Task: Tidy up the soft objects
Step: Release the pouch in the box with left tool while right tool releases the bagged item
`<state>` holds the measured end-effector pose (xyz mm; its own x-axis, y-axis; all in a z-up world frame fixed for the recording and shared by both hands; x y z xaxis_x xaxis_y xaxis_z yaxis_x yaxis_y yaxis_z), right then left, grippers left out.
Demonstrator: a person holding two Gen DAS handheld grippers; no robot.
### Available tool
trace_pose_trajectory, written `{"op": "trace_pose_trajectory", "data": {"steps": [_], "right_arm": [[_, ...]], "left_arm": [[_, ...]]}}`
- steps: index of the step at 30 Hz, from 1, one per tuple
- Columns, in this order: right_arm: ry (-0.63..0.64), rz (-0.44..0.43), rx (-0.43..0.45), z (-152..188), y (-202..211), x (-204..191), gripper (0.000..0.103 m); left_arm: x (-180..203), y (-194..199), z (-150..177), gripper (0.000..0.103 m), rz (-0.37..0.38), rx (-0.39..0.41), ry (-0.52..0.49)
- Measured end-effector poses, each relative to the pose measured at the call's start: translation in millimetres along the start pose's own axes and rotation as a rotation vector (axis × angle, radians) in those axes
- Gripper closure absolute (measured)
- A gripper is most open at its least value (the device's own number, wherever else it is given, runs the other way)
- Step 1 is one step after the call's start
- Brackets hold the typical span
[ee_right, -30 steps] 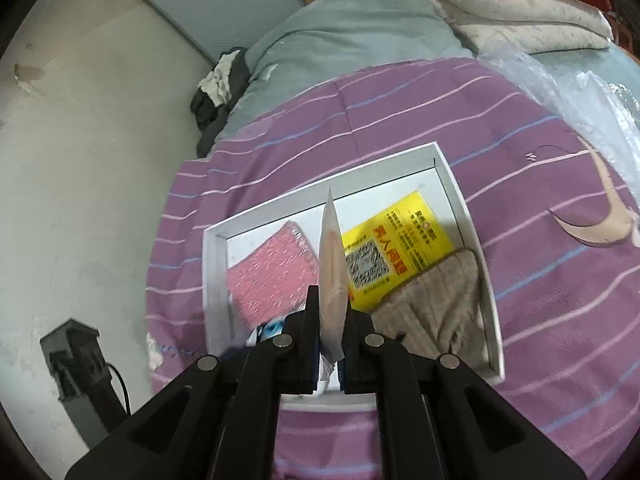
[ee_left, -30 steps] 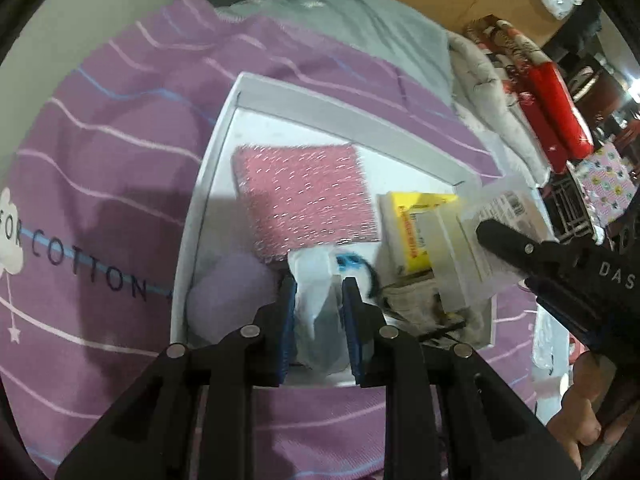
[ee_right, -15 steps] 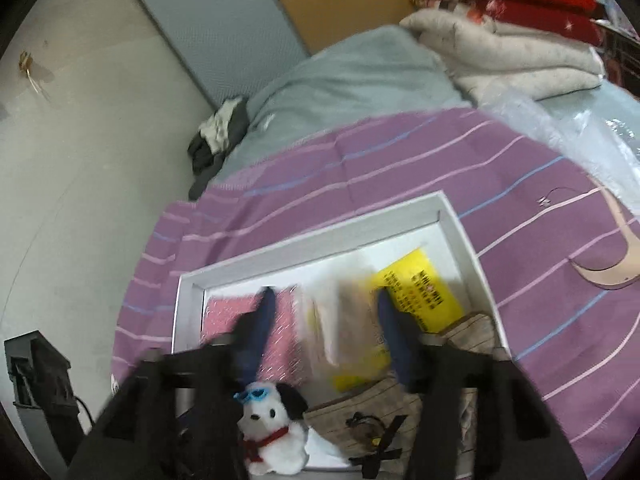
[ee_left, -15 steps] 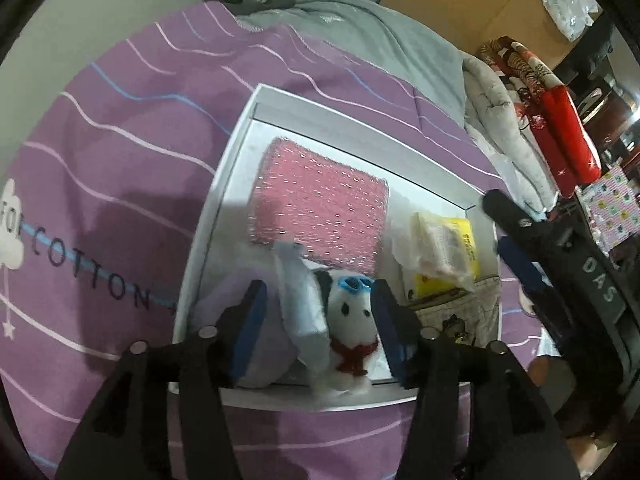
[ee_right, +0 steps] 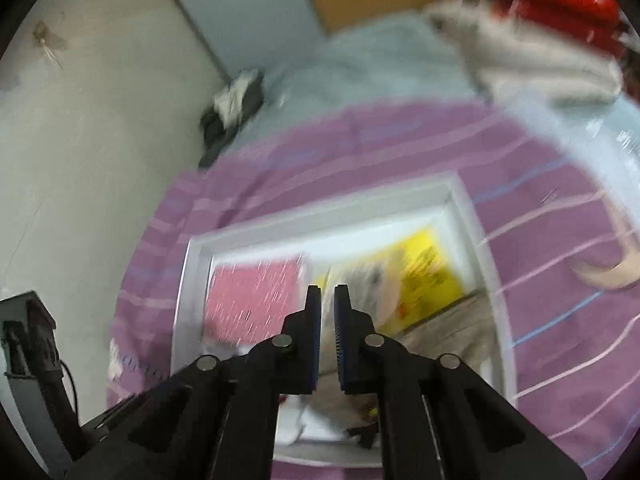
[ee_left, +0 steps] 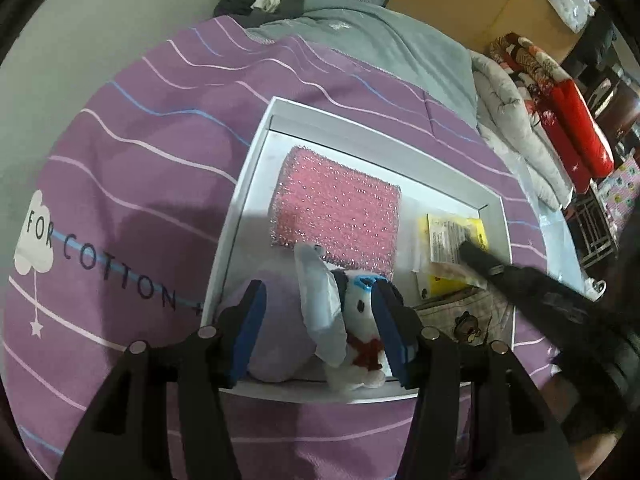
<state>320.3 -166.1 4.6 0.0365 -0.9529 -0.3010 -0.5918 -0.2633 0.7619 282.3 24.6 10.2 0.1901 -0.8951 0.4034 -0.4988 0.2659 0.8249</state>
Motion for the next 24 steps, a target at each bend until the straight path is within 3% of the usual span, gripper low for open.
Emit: {"op": "trace_pose_trajectory", "data": {"steps": [3,5,8,13,24], "right_arm": [[-0.113,0.007,-0.073,7.7,-18.8,23.4,0.098],[-0.153,-0.007,-0.042,7.7,-15.7,33.4,0.099],[-0.145,0.041,-0.028,8.0,-10.7,39.7,0.099],[-0.113,0.048,-0.056,12.9,-9.0,36.8,0.099],[-0.258,0.033,0.094,7.1,-13.3,59.1,0.101]], "left_arm": [[-3.0,2.7,-2.3,0.047,0.013,0.004,0.017],[-2.4,2.0,-1.9,0.047,0.014,0.001,0.017],[2.6,0.0,0.6,0.047,0.003,-0.004,-0.010],[9.1,-0.7,3.0,0.047,-0.013,0.001,-0.046],[7.8,0.9,3.2,0.047,-0.017,0.015,-0.042]]}}
Point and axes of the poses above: each gripper's, at about its wrist camera, not at the fingertips, and y roughly against the way its jaws point, x to its right, z to its underside, the point moved 4 cm from there along -y, roughly the way its jaws point, and after that the axes turned 13 degrees about y, right-handed, at the moved point
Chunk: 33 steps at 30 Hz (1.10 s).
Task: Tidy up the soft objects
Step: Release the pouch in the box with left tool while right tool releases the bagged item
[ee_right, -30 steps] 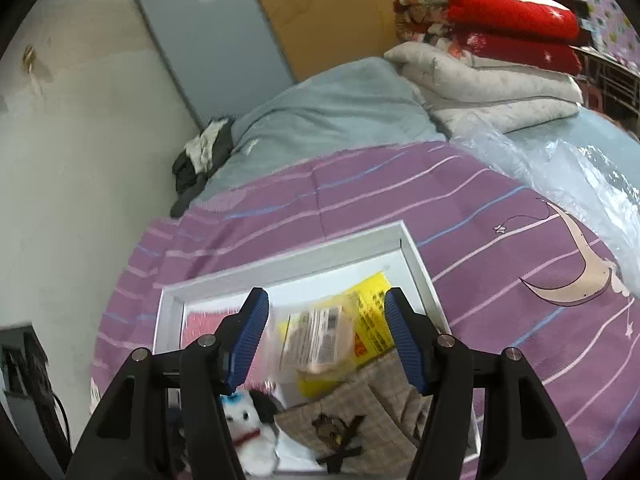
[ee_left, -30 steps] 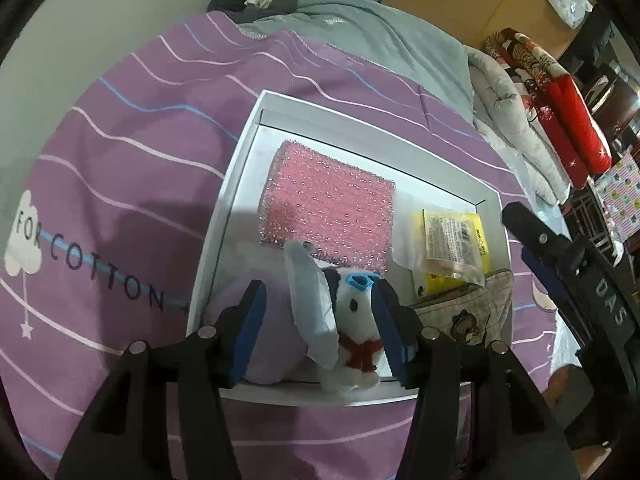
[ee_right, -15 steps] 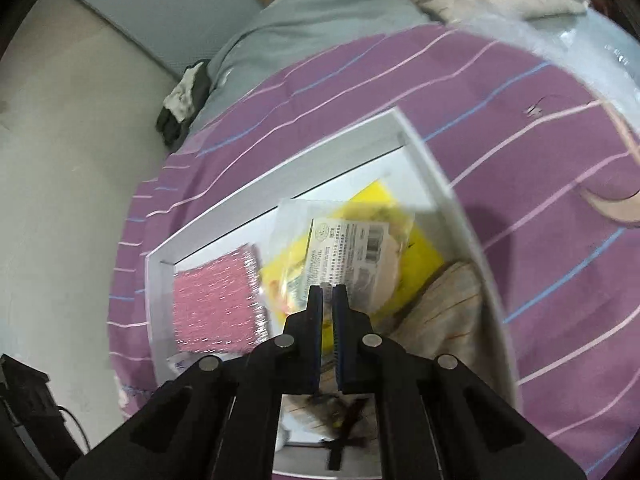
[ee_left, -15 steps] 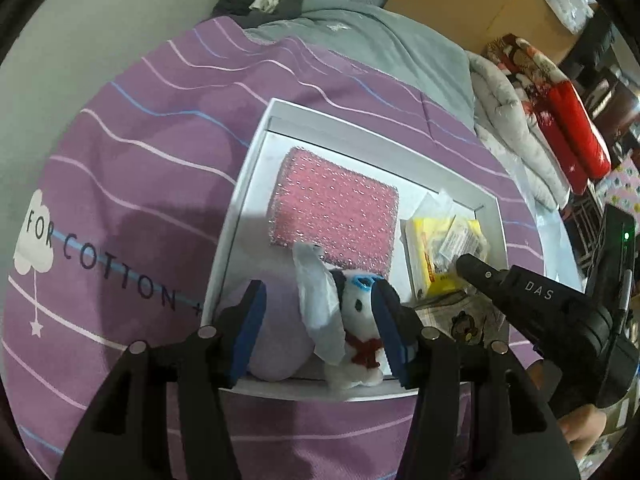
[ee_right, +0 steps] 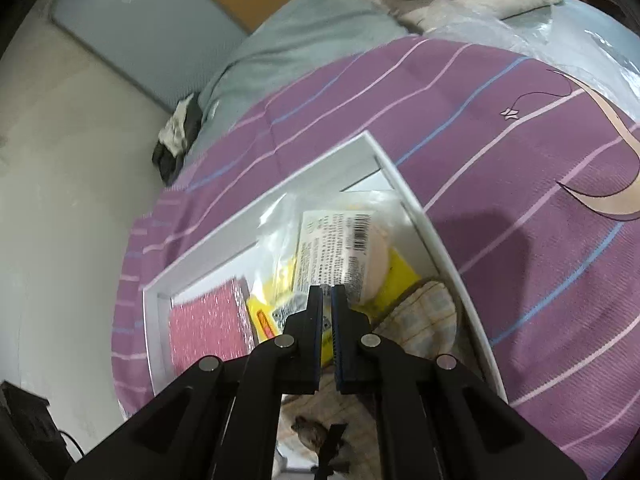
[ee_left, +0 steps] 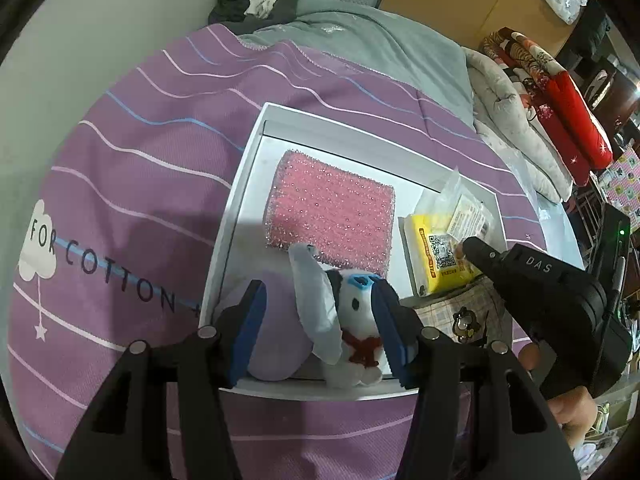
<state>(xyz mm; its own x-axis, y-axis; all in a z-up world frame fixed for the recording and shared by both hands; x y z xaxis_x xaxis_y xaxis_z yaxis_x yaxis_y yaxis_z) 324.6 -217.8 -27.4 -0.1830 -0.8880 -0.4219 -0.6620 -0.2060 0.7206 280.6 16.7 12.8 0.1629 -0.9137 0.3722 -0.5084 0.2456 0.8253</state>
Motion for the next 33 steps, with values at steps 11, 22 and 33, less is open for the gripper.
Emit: {"op": "trace_pose_trajectory", "data": {"steps": [11,22,33], "right_arm": [[-0.031,-0.054,-0.105,2.3,16.5,3.4,0.099],[-0.012,0.028,-0.023,-3.2,2.9,5.4,0.100],[0.088,0.116,-0.125,8.1,29.0,-0.7,0.099]], "left_arm": [[0.8,3.4,1.0,0.047,0.015,0.018,0.004],[1.1,4.3,1.5,0.047,0.006,0.024,-0.002],[9.1,-2.9,9.7,0.047,-0.039,-0.032,-0.040]]}}
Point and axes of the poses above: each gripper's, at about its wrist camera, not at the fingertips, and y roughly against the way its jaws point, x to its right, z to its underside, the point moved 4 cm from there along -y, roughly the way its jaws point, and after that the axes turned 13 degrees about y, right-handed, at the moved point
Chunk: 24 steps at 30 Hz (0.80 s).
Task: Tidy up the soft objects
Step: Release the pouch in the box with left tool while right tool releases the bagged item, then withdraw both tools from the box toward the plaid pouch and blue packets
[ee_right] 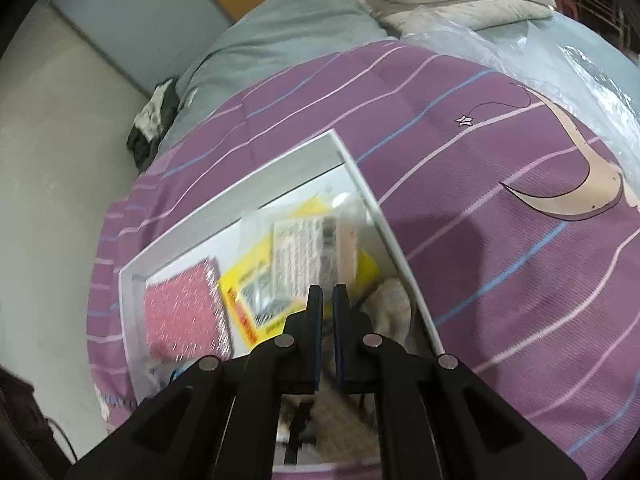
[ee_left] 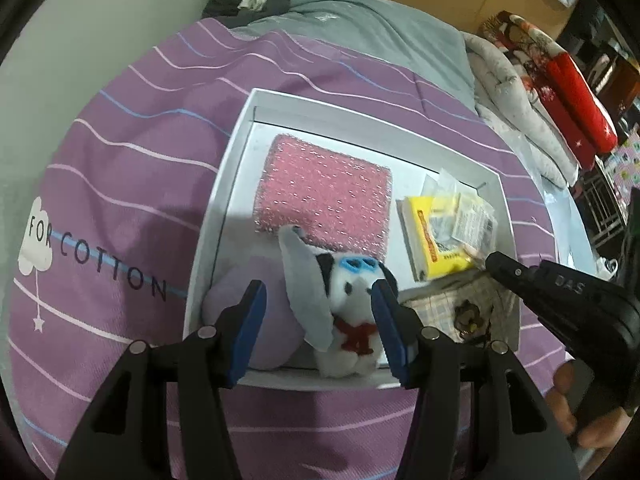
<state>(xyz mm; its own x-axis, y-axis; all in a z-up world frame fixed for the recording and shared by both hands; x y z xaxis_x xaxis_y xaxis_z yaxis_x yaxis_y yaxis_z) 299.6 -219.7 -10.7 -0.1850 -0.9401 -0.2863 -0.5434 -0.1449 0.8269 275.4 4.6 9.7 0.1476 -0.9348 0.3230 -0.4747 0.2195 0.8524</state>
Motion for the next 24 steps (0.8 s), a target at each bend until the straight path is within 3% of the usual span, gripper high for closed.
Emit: {"op": "trace_pose_trajectory", "data": {"steps": [3,7,13,16,21,24], "right_arm": [[0.038,-0.016,-0.013,5.4,13.4,-7.0,0.094],[0.061,-0.017,-0.027,20.4,38.8,-8.5,0.074],[0.085,0.001,-0.020,24.3,81.8,-5.3,0.068],[0.097,0.005,0.012,24.9,104.5,-4.8,0.051],[0.129,-0.014,0.011,30.6,126.2,-9.2,0.049],[0.202,-0.010,0.044,37.3,144.8,-14.9,0.041]], "left_arm": [[6.7,8.7,2.9,0.047,0.013,0.001,-0.023],[15.4,23.9,8.1,0.047,0.033,0.000,-0.056],[30.6,52.4,12.6,0.047,0.057,0.032,-0.110],[37.0,65.0,11.2,0.047,0.081,0.017,-0.094],[34.7,99.8,14.1,0.047,0.056,0.019,-0.040],[24.3,120.5,25.5,0.047,0.010,0.037,-0.055]]}}
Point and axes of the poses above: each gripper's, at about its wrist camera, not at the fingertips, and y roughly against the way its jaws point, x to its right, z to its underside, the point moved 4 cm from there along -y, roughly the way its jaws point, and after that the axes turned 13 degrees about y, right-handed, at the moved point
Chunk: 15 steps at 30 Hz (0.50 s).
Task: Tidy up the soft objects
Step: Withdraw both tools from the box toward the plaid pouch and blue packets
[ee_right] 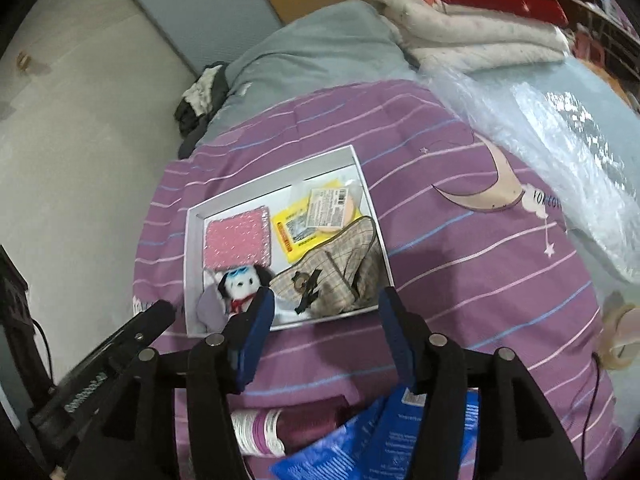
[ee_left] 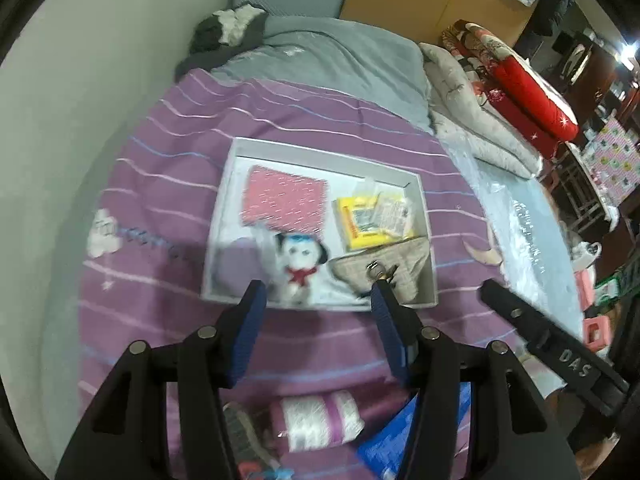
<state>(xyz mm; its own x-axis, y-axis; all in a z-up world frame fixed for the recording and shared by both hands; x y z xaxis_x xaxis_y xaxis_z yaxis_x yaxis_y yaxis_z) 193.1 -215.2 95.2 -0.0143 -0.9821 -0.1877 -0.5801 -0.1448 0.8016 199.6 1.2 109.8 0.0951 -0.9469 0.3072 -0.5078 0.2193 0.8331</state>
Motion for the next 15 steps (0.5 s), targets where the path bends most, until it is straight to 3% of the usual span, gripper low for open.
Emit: {"op": "trace_pose_trajectory", "data": {"steps": [2,6,11,15], "right_arm": [[0.061,0.015,0.038,7.1,10.4,-3.9,0.029],[0.128,0.066,0.174,34.7,32.8,-2.5,0.024],[0.203,0.290,0.171,69.5,32.1,4.0,0.024],[0.264,0.432,0.195,92.1,26.5,4.5,0.024]], "left_arm": [[-8.9,7.6,11.9,0.047,-0.070,0.041,-0.042],[-32.6,12.0,36.0,0.047,-0.176,0.076,-0.078],[-50.9,12.1,52.1,0.047,-0.156,0.019,-0.023],[-46.9,27.3,54.6,0.047,-0.150,0.047,-0.019]]}}
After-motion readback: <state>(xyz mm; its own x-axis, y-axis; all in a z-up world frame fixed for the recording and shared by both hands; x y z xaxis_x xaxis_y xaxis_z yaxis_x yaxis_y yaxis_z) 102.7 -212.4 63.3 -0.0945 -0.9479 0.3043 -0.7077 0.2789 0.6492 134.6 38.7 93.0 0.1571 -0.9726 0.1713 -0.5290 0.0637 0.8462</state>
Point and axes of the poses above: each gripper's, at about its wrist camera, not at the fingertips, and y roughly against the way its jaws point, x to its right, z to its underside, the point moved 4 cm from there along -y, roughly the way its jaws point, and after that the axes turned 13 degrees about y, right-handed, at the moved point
